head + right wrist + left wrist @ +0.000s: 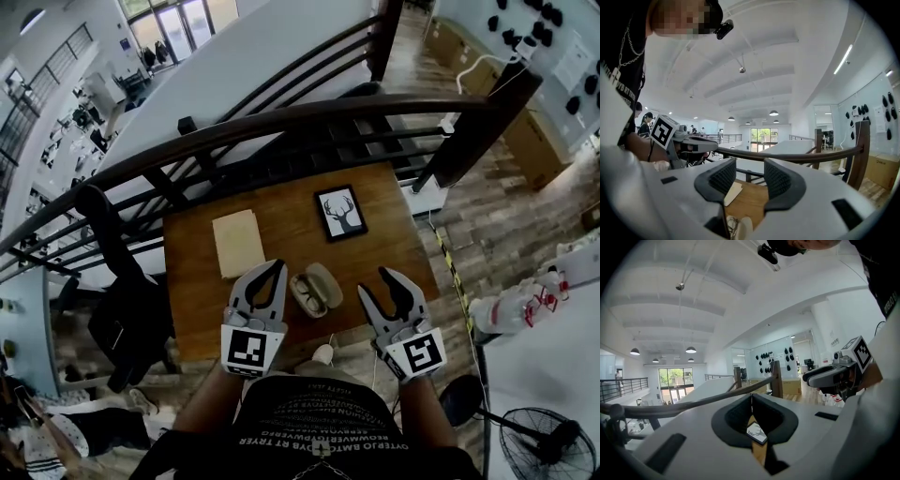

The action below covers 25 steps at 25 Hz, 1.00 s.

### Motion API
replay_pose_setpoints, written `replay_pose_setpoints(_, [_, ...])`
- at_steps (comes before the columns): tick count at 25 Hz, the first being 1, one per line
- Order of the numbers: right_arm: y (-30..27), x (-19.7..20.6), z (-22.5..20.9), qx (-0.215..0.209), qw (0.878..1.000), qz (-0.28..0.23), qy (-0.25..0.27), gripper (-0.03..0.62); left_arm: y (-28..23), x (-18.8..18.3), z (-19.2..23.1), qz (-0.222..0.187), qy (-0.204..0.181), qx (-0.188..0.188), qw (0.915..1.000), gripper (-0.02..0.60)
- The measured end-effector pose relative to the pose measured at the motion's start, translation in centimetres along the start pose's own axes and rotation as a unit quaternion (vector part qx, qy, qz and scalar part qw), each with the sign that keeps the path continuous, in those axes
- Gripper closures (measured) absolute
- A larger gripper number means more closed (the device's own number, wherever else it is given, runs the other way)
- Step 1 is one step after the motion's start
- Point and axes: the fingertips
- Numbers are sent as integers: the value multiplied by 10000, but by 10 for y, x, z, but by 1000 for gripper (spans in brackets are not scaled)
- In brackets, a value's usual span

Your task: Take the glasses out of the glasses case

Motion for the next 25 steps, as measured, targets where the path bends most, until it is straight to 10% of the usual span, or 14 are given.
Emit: replay_pose_setpoints(25, [-69, 110, 23, -627, 9905, 956, -769, 428, -19, 32, 38, 307, 105, -262, 9991, 552])
Point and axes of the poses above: the fingertips, and each gripper's own axes: y backward along the fingers, z to its left, x out of its underside
